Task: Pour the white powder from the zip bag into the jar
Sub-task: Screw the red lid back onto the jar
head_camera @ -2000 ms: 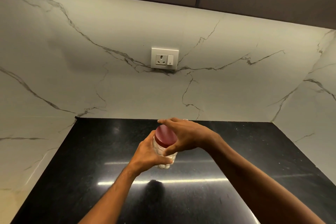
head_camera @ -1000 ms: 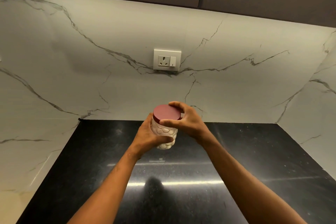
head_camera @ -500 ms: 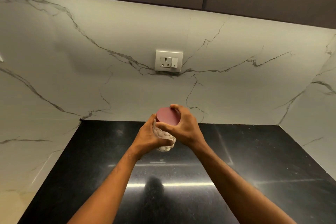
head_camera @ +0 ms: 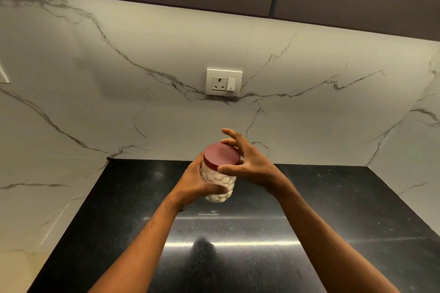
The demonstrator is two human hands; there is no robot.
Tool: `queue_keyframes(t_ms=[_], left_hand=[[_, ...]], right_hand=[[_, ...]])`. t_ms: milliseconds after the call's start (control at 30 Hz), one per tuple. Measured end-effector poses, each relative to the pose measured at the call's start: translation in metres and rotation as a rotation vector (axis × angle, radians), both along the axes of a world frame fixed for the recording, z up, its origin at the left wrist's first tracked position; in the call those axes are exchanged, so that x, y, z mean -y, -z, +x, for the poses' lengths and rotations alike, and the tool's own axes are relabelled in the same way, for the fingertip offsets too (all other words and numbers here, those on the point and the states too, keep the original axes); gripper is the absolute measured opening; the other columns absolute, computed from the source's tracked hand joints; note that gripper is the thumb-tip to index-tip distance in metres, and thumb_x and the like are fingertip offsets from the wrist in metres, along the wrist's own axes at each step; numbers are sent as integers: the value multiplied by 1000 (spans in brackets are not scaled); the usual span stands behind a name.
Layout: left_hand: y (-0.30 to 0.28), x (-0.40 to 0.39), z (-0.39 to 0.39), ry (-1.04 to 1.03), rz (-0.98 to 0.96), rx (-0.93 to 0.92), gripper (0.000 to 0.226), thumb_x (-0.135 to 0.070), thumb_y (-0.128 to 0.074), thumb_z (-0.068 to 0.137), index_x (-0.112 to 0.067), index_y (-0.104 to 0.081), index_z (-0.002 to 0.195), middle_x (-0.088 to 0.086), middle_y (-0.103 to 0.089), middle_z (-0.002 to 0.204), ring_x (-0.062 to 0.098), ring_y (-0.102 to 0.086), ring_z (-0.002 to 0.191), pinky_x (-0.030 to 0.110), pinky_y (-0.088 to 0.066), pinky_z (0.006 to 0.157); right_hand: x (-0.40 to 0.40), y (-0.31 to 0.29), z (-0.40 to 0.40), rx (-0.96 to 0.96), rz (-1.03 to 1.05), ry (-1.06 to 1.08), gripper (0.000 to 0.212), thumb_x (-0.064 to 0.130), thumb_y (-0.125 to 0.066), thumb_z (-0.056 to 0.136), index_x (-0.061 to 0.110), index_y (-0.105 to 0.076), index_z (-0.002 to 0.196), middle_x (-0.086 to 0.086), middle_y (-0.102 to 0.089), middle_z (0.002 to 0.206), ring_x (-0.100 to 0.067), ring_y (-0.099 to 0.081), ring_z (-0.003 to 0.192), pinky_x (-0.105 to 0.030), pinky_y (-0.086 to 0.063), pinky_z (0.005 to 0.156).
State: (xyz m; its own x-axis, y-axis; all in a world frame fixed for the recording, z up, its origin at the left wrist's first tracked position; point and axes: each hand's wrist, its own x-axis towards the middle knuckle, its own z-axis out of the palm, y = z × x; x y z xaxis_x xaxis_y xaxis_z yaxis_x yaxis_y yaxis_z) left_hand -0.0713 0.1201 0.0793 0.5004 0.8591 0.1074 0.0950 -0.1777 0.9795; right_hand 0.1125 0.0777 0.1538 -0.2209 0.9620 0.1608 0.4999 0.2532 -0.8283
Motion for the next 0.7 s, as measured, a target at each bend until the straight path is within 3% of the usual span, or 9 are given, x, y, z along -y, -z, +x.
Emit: queue_keyframes(t_ms=[67,200,333,400,567,633,700], left_hand=[[0,1,0,0,4,6,93,-13,-92,62,-28,-43,139,2,-66,123,17,-67,111,37,-57,95],[-3,6,7,8,-3,7,92,-11,-91,64,-28,-41,140,-2,-65,124,9,-67,109,25,-57,90],[-4,4,4,51,5,18,94,-12,-90,64,-26,-40,142,1,-64,127,15,-65,114,32,-56,95],[-5,3,3,56,8,13,95,-15,-90,62,-26,-40,142,1,-64,127,14,-65,114,32,-56,96],[-5,9,13,-56,63,5,84,-21,-93,60,-35,-48,129,-5,-67,118,8,-67,107,31,-57,93],[-5,10,13,-48,59,10,84,-20,-93,60,-40,-47,127,-7,-66,118,5,-67,106,28,-57,91],[-5,9,10,-10,43,14,86,-15,-93,62,-37,-46,131,-5,-66,121,7,-67,108,28,-57,92]], right_hand=[[1,4,-1,7,68,36,92,30,-85,74,26,-30,148,-3,-48,136,-13,-50,121,-20,-51,94],[3,18,-11,64,207,255,96,65,-76,60,25,-41,139,-1,-49,130,-13,-52,115,-25,-53,92],[4,7,3,-87,-14,-5,90,39,-80,72,35,-31,147,3,-46,137,-9,-50,124,-26,-49,100],[5,7,7,-110,-8,-25,89,32,-83,73,33,-32,146,3,-50,137,-9,-51,125,-27,-50,101],[9,27,-18,-19,262,393,89,66,-78,56,25,-47,128,3,-57,121,-14,-58,111,-31,-56,90],[9,27,-21,12,266,390,92,70,-74,55,28,-44,131,2,-51,126,-15,-54,115,-33,-54,93],[8,17,-13,-17,132,214,95,60,-77,62,31,-35,142,-1,-45,135,-15,-50,120,-30,-51,98]])
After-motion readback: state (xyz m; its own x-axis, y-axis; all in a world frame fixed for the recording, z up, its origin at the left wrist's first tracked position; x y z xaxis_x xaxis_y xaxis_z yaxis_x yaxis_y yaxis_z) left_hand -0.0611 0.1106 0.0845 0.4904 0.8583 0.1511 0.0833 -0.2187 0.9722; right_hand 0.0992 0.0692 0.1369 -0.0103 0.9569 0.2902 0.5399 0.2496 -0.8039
